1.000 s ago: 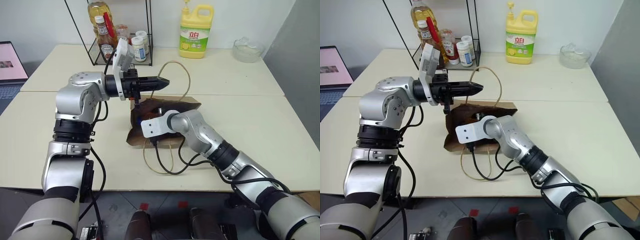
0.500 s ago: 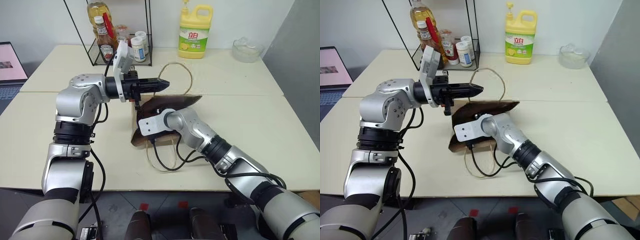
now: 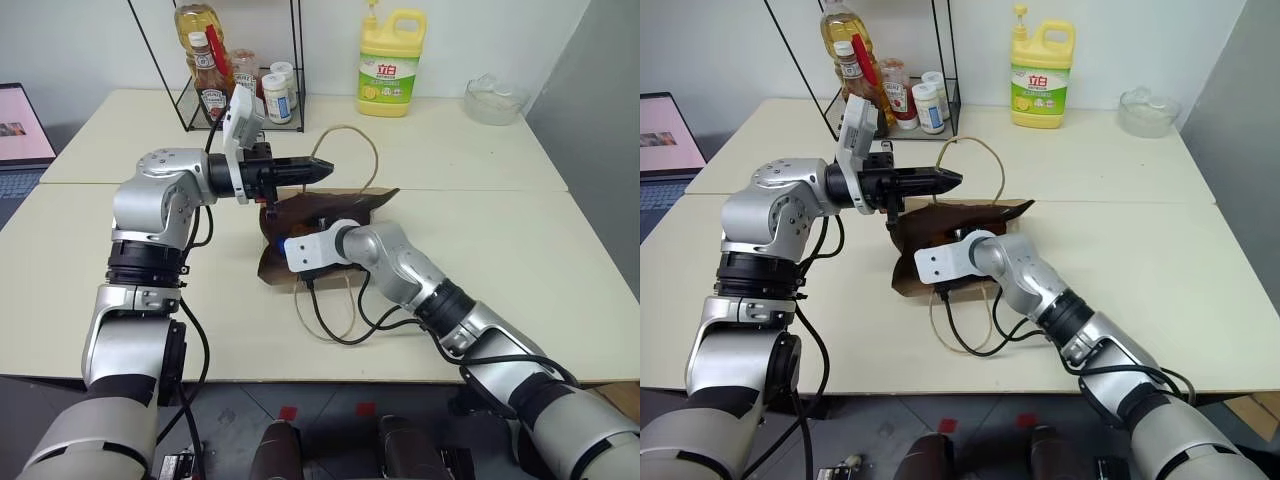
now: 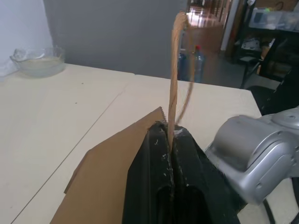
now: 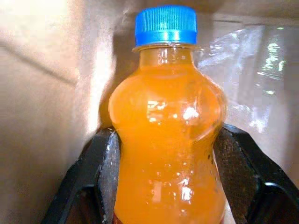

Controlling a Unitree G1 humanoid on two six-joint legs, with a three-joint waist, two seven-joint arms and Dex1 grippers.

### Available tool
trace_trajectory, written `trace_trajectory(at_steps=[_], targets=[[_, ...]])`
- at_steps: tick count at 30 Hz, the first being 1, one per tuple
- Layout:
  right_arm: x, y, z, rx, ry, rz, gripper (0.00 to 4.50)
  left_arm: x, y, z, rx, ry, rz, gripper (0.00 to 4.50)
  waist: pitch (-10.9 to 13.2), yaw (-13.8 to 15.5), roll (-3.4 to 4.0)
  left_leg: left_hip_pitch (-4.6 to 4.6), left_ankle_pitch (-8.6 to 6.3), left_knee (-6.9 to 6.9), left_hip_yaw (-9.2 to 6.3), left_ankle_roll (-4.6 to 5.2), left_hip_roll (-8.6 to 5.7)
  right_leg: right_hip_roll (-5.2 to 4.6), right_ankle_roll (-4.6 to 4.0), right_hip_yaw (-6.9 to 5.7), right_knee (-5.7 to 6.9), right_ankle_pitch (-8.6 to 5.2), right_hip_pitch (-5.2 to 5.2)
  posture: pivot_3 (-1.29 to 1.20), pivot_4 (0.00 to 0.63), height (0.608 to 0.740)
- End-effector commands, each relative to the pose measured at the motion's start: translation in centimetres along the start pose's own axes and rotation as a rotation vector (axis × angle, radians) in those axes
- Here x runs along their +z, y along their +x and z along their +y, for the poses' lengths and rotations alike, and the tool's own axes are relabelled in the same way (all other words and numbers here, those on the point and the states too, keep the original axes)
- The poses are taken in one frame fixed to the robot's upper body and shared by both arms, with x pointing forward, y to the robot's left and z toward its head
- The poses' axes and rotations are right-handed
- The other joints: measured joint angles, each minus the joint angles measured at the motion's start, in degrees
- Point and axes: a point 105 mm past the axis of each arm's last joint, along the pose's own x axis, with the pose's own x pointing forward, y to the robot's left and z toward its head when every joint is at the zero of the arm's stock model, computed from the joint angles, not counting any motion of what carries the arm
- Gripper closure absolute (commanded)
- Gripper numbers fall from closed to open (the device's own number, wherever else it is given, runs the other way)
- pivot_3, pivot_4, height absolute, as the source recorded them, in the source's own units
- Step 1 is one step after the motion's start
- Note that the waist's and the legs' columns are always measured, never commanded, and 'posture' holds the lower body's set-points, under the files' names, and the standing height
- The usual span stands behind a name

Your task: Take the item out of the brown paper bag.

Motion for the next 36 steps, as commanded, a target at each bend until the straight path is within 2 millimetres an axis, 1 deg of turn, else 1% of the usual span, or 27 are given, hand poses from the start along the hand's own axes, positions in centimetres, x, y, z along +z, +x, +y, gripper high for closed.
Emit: trace_trajectory(at_steps=[1, 3, 5, 9, 14, 19, 21, 25, 29, 36], targets=[[1.0, -1.0, -1.0, -0.033, 0.033, -0.055, 1.95, 1.5, 0.0, 0.4, -0.001, 0.081, -0.007, 4.50, 0.00, -0.01, 0.00, 0.00, 0.00, 0.00, 0.00, 0.00, 0.00, 0.00, 0.00, 0.00, 0.00, 0.00, -0.01, 0.00, 0.150, 0.740], [2.2, -1.2, -1.2, -0.052, 0.037, -0.082, 1.99, 1.5, 0.0, 0.6, 0.005, 0.092, -0.005, 4.50, 0.00, -0.04, 0.00, 0.00, 0.00, -0.01, 0.00, 0.00, 0.00, 0.01, 0.00, 0.00, 0.00, 0.00, -0.01, 0.00, 0.150, 0.740], [3.3, -1.8, -1.4, -0.074, 0.040, -0.119, 2.01, 1.6, 0.2, 0.9, 0.012, 0.098, -0.008, 4.50, 0.00, -0.07, 0.00, 0.00, 0.00, -0.03, 0.00, 0.01, 0.00, 0.01, 0.00, 0.01, -0.01, 0.00, -0.04, 0.00, 0.150, 0.740], [4.5, -3.2, -2.1, -0.100, 0.058, -0.176, 2.04, 1.5, 0.4, 1.1, 0.015, 0.104, -0.011, 4.50, 0.00, -0.10, 0.00, -0.26, 0.01, -0.03, 0.00, -0.01, 0.00, 0.02, 0.00, 0.01, 0.03, 0.00, -0.30, 0.00, 0.150, 0.740], [5.9, -5.2, -3.4, -0.143, 0.119, -0.262, 2.09, 1.6, 0.5, 1.6, 0.034, 0.104, -0.020, 4.50, 0.01, -0.05, 0.01, -0.29, 0.01, -0.03, 0.00, -0.02, 0.00, 0.01, 0.00, 0.00, 0.02, 0.00, -0.32, 0.00, 0.150, 0.740], [5.8, -6.5, -4.3, -0.173, 0.155, -0.278, 2.09, 1.7, 0.6, 2.0, 0.051, 0.102, -0.032, 4.50, 0.01, -0.02, 0.01, -0.30, 0.01, -0.04, 0.00, -0.01, 0.00, 0.01, 0.00, 0.00, 0.01, 0.00, -0.33, 0.00, 0.150, 0.740], [5.5, -7.0, -4.2, -0.173, 0.182, -0.283, 2.09, 1.7, 0.6, 2.1, 0.056, 0.101, -0.035, 4.50, 0.01, 0.04, 0.01, -0.31, 0.01, -0.04, 0.00, -0.01, 0.00, 0.01, 0.00, 0.00, 0.00, 0.00, -0.33, 0.00, 0.150, 0.740], [5.1, -8.2, -3.5, -0.158, 0.196, -0.300, 2.09, 1.8, 0.6, 2.3, 0.059, 0.101, -0.039, 4.50, 0.01, 0.04, 0.00, -0.32, 0.01, -0.04, 0.00, -0.01, -0.01, 0.01, 0.00, 0.00, -0.01, 0.00, -0.33, 0.00, 0.150, 0.740], [4.6, -9.8, -3.3, -0.177, 0.228, -0.324, 2.09, 1.8, 0.8, 2.3, 0.056, 0.103, -0.041, 4.50, 0.02, 0.04, 0.00, -0.34, 0.01, -0.06, 0.00, -0.01, -0.01, 0.01, 0.00, 0.00, -0.02, 0.00, -0.35, 0.00, 0.150, 0.740], [3.9, -12.7, -4.0, -0.268, 0.254, -0.380, 2.09, 1.7, 1.2, 2.6, 0.051, 0.105, -0.042, 4.50, 0.03, 0.04, -0.01, -0.35, 0.00, -0.07, 0.00, 0.00, -0.01, 0.01, 0.00, 0.01, -0.04, 0.00, -0.36, 0.00, 0.150, 0.740]])
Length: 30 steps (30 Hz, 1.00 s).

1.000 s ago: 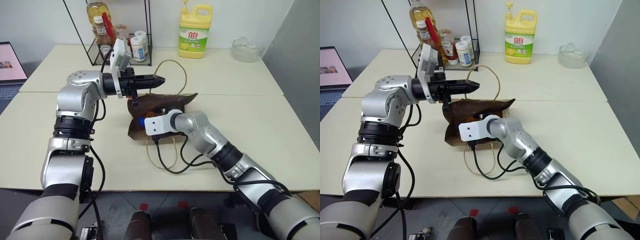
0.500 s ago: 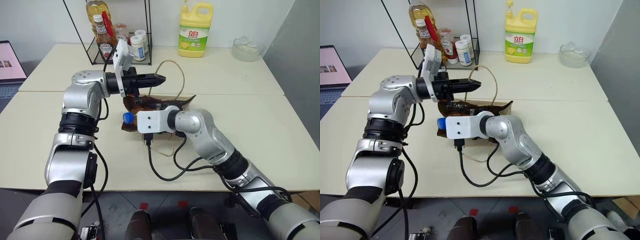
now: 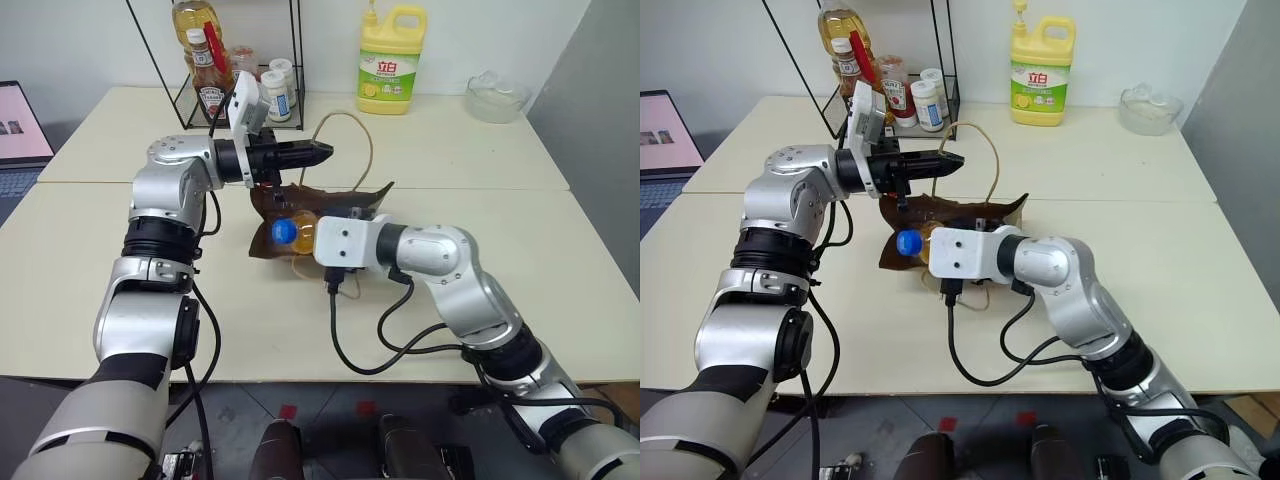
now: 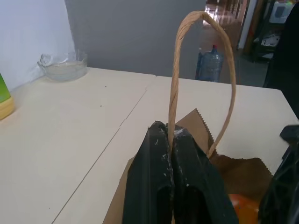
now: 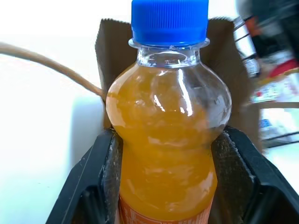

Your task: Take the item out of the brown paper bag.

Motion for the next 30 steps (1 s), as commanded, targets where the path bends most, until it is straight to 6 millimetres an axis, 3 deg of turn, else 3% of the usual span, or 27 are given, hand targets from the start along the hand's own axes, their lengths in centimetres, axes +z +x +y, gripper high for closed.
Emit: trace_trajectory(at_steps=[1, 8, 17, 24, 30], targets=[[2.1, -2.1, -1.9, -0.100, -0.036, -0.099, 2.09, 1.5, 0.3, 0.0, -0.011, 0.054, -0.027, 4.50, 0.00, 0.00, 0.00, 0.00, 0.00, 0.00, 0.00, 0.00, 0.00, 0.00, 0.00, 0.00, 0.00, 0.00, 0.00, 0.00, 0.150, 0.740], [4.1, -4.6, -3.8, -0.184, -0.031, -0.210, 2.09, 1.2, 0.9, 0.0, -0.030, 0.065, -0.020, 4.50, 0.01, 0.01, -0.01, -0.01, 0.00, 0.00, 0.00, 0.00, 0.00, 0.00, 0.00, 0.00, -0.01, 0.00, -0.01, 0.00, 0.150, 0.740], [4.1, -8.7, -7.4, -0.344, -0.064, -0.181, 2.09, 1.1, 1.2, 0.0, -0.044, 0.070, -0.019, 4.50, 0.01, 0.06, 0.00, -0.02, 0.00, -0.01, 0.00, 0.00, -0.01, 0.00, 0.00, 0.01, -0.02, 0.00, -0.01, 0.00, 0.150, 0.740], [1.3, -12.6, -9.4, -0.435, -0.110, -0.010, 2.09, 1.0, 1.2, -0.1, -0.053, 0.073, -0.020, 4.50, 0.03, 0.26, 0.00, -0.06, -0.03, -0.02, 0.00, 0.05, -0.04, -0.02, 0.00, 0.01, -0.06, 0.00, -0.01, 0.00, 0.150, 0.740], [-8.3, -14.5, -5.0, -0.237, -0.286, 0.388, 2.09, 1.1, 1.3, -0.4, -0.062, 0.080, -0.028, 4.50, 0.04, 0.93, -0.02, -0.07, -0.11, -0.04, 0.03, 0.19, -0.10, -0.07, 0.01, 0.06, -0.32, 0.00, 0.11, 0.00, 0.150, 0.740]])
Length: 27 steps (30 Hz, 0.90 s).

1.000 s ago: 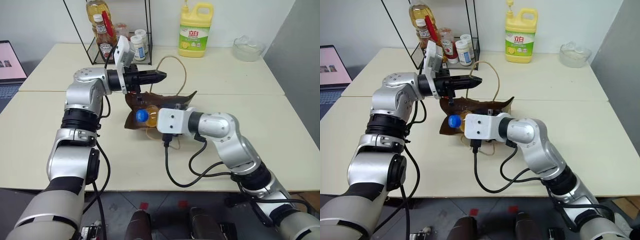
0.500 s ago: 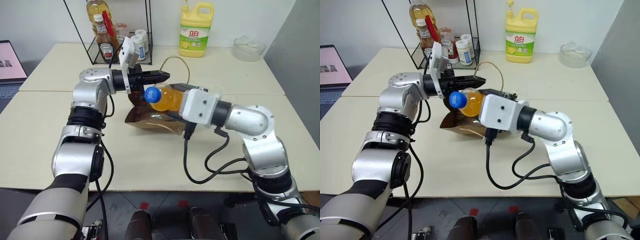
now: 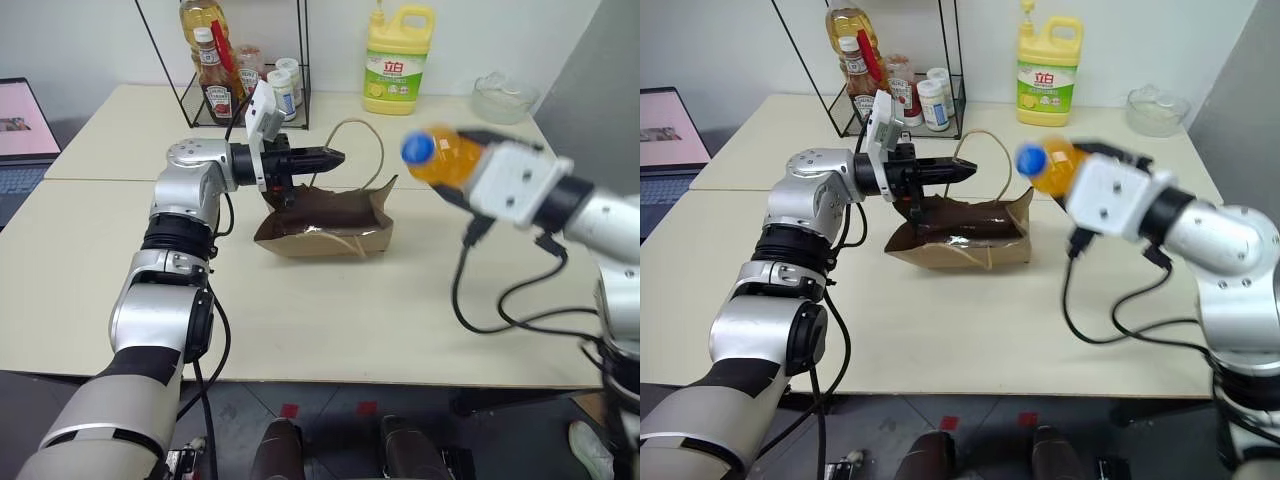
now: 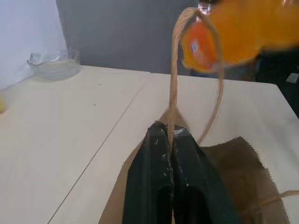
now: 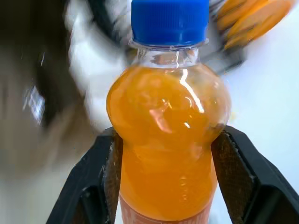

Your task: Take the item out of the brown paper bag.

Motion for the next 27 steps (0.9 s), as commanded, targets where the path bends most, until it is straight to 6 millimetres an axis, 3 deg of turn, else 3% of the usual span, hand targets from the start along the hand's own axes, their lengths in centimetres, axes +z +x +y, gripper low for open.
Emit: trace_trajectory(at_steps=[1, 6, 11, 15, 21, 23, 27], targets=[[-3.2, -0.5, 1.3, 0.022, -0.178, 0.094, 2.09, 2.0, 0.2, -0.3, -0.016, 0.073, -0.036, 4.50, 0.01, 0.01, 0.01, 0.01, -0.01, 0.01, 0.01, 0.01, -0.06, -0.04, 0.00, 0.05, 0.00, 0.00, -0.01, 0.00, 0.150, 0.740], [-8.8, -0.3, 5.2, 0.160, -0.276, 0.253, 2.09, 2.2, 0.1, -0.5, -0.022, 0.078, -0.042, 4.50, 0.02, -0.34, 0.03, 0.04, 0.03, 0.02, 0.03, -0.05, -0.09, -0.05, 0.00, 0.12, 0.03, 0.00, -0.03, 0.00, 0.150, 0.740], [-10.9, 1.1, 8.7, 0.259, -0.246, 0.293, 2.09, 2.2, 0.0, -0.7, -0.022, 0.078, -0.043, 4.50, 0.02, -0.99, 0.03, 0.08, 0.10, 0.01, 0.03, -0.16, -0.09, -0.03, 0.00, 0.15, 0.05, 0.00, -0.01, 0.00, 0.150, 0.740], [-11.2, 1.4, 9.3, 0.279, -0.208, 0.291, 2.09, 2.2, 0.0, -0.7, -0.021, 0.078, -0.042, 4.50, 0.01, -0.94, 0.01, 0.17, 0.10, 0.05, 0.01, -0.17, -0.09, -0.04, 0.01, 0.11, 0.03, 0.00, 0.16, 0.00, 0.150, 0.740], [-10.6, 1.1, 8.2, 0.260, -0.197, 0.278, 0.15, 2.2, -0.1, -0.7, -0.015, 0.078, -0.041, 4.50, 0.01, -0.87, 0.02, 0.22, 0.10, 0.14, 0.00, -0.17, -0.09, -0.05, 0.04, 0.10, 0.04, 0.02, 0.27, 0.00, 0.150, 0.740], [-10.1, 0.7, 7.8, 0.262, -0.197, 0.264, 0.07, 2.1, -0.1, -0.6, -0.013, 0.077, -0.040, 4.50, 0.01, -0.85, 0.02, 0.21, 0.10, 0.14, 0.00, -0.17, -0.09, -0.05, 0.04, 0.10, 0.02, 0.02, 0.27, 0.00, 0.150, 0.740], [-6.7, -0.8, 5.3, 0.227, -0.141, 0.153, 0.07, 1.9, -0.3, 0.2, 0.043, 0.058, -0.041, 4.50, 0.02, -0.75, 0.03, 0.18, 0.10, 0.12, 0.00, -0.17, -0.11, -0.06, 0.04, 0.10, 0.01, 0.02, 0.26, 0.00, 0.150, 0.740]])
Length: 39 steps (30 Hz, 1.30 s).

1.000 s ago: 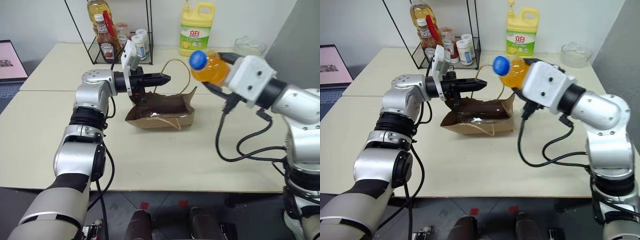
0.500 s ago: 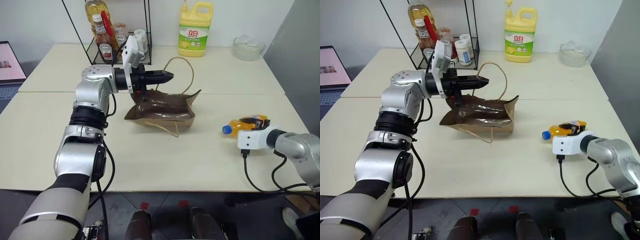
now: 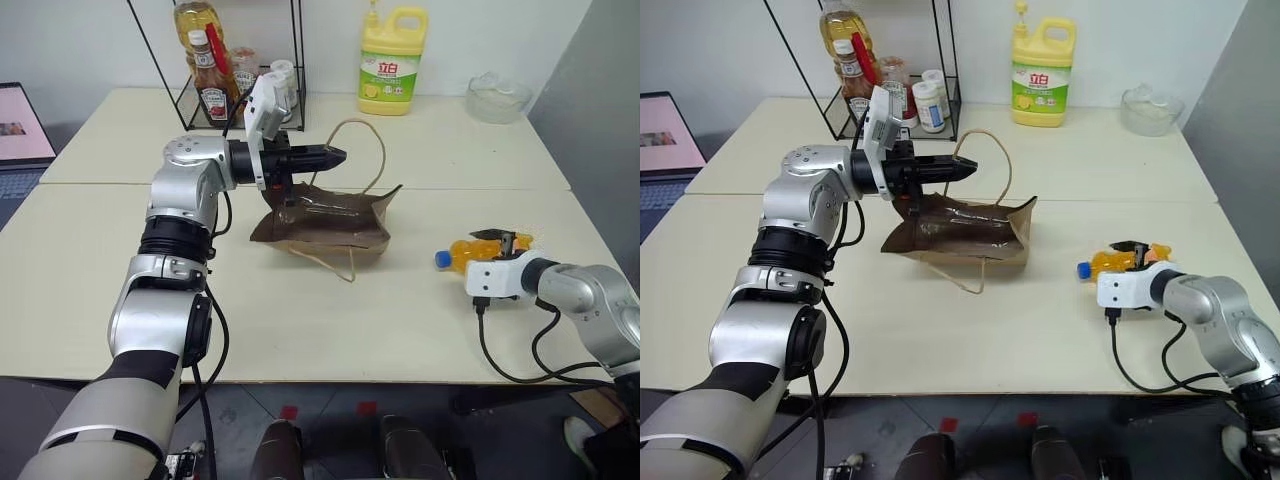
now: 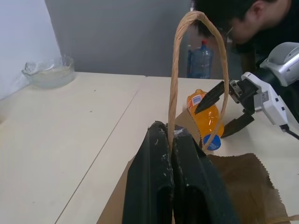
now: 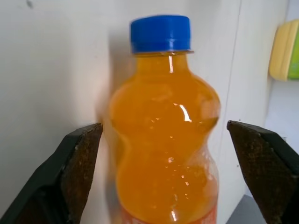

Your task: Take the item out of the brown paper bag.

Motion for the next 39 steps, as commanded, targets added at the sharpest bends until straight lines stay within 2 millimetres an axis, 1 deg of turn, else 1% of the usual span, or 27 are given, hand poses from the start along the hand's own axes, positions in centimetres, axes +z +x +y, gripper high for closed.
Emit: trace_trajectory(at_steps=[1, 3, 5, 6, 8, 11, 13, 16, 23, 24, 27, 34, 37, 39], targets=[[2.6, -3.3, -3.3, -0.081, 0.041, -0.112, 0.07, 1.2, -0.5, 1.1, 0.069, 0.020, -0.035, 4.50, 0.00, 0.13, 0.00, 0.00, 0.00, 0.00, 0.00, 0.00, 0.00, 0.00, 0.00, 0.00, 0.00, 0.00, 0.01, 0.00, 0.150, 0.740], [4.2, -4.5, -4.0, -0.099, 0.122, -0.191, 0.07, 1.0, -0.6, 1.6, 0.101, 0.018, -0.031, 4.50, 0.00, 0.22, 0.00, 0.03, 0.00, 0.01, -0.03, 0.00, 0.00, 0.00, 0.00, -0.03, 0.00, 0.00, 0.05, 0.00, 0.150, 0.740], [6.3, -6.0, -5.0, -0.110, 0.283, -0.295, 0.07, 1.1, -0.5, 2.3, 0.141, 0.022, -0.034, 4.50, 0.00, 0.26, 0.00, 0.04, 0.00, 0.02, -0.06, 0.00, 0.00, 0.00, 0.00, -0.05, 0.01, 0.00, 0.08, 0.00, 0.150, 0.740], [7.0, -6.5, -5.2, -0.102, 0.334, -0.328, 0.07, 1.1, -0.4, 2.5, 0.153, 0.025, -0.036, 4.50, 0.00, 0.27, 0.00, 0.03, 0.00, 0.03, -0.09, 0.00, 0.00, 0.00, 0.00, -0.09, 0.02, 0.00, 0.09, 0.00, 0.150, 0.740], [9.3, -7.5, -6.1, -0.088, 0.483, -0.439, 0.07, 1.3, -0.2, 3.2, 0.193, 0.018, -0.046, 4.50, 0.00, 0.28, -0.01, 0.03, 0.00, 0.04, -0.12, 0.00, 0.00, 0.00, 0.00, -0.11, 0.01, 0.00, 0.12, 0.00, 0.150, 0.740], [11.2, -8.2, -6.6, -0.059, 0.600, -0.511, 0.07, 1.2, 0.3, 3.7, 0.228, 0.019, -0.035, 4.50, 0.00, 0.47, -0.01, 0.02, 0.00, 0.06, -0.17, 0.00, 0.00, 0.00, 0.00, -0.17, 0.01, 0.00, 0.14, 0.00, 0.150, 0.740], [11.9, -8.3, -7.0, -0.056, 0.636, -0.532, 0.07, 0.8, 0.6, 4.0, 0.244, 0.027, -0.013, 4.50, 0.00, 0.58, -0.01, 0.02, -0.01, 0.06, -0.18, 0.01, 0.00, 0.00, 0.00, -0.20, -0.01, 0.00, 0.17, 0.00, 0.150, 0.740], [12.2, -8.4, -7.5, -0.075, 0.651, -0.537, 0.00, 0.9, 0.8, 4.3, 0.261, 0.042, 0.001, 3.91, 0.00, 0.78, 0.00, 0.01, -0.08, 0.06, -0.19, 0.14, -0.03, -0.01, 0.00, -0.19, -0.01, 0.00, 0.15, 0.00, 0.150, 0.740], [12.6, -8.3, -8.3, -0.095, 0.678, -0.558, 0.00, 1.4, 0.3, 4.9, 0.294, 0.106, 0.034, 1.85, 0.00, 0.82, -0.01, -0.04, -0.11, 0.03, -0.20, 0.19, -0.04, -0.01, 0.00, -0.19, -0.01, 0.00, 0.08, 0.00, 0.150, 0.740], [12.7, -8.3, -8.4, -0.097, 0.680, -0.563, 0.00, 1.5, 0.1, 5.0, 0.300, 0.117, 0.039, 1.48, 0.00, 0.82, -0.01, -0.04, -0.11, 0.03, -0.20, 0.19, -0.04, -0.01, 0.00, -0.19, -0.01, 0.00, 0.08, 0.00, 0.150, 0.740], [12.6, -8.2, -8.6, -0.104, 0.686, -0.569, 0.00, 1.8, -0.6, 5.3, 0.319, 0.191, 0.073, 0.58, 0.00, 0.72, -0.01, -0.03, -0.11, 0.02, -0.20, 0.19, -0.04, -0.01, 0.00, -0.19, 0.00, 0.00, 0.07, 0.00, 0.150, 0.740], [12.1, -7.8, -9.1, -0.133, 0.687, -0.570, 0.00, 2.2, -2.9, 5.9, 0.361, 0.312, 0.138, 0.58, 0.00, 0.72, 0.00, -0.04, -0.11, 0.01, -0.20, 0.20, -0.03, -0.01, 0.00, -0.19, 0.01, 0.00, 0.04, 0.00, 0.150, 0.740], [11.5, -7.6, -9.5, -0.174, 0.690, -0.559, 0.00, 3.0, -4.5, 6.3, 0.403, 0.350, 0.127, 0.58, 0.00, 0.76, 0.00, -0.04, -0.11, 0.01, -0.20, 0.19, -0.03, -0.01, 0.00, -0.19, 0.01, 0.00, 0.04, 0.00, 0.150, 0.740], [11.1, -7.4, -9.5, -0.200, 0.691, -0.547, 0.00, 3.5, -5.5, 6.6, 0.443, 0.335, 0.093, 0.58, 0.00, 0.75, 0.00, -0.04, -0.11, 0.01, -0.20, 0.19, -0.03, -0.01, 0.00, -0.19, 0.01, 0.00, 0.04, 0.00, 0.150, 0.740]])
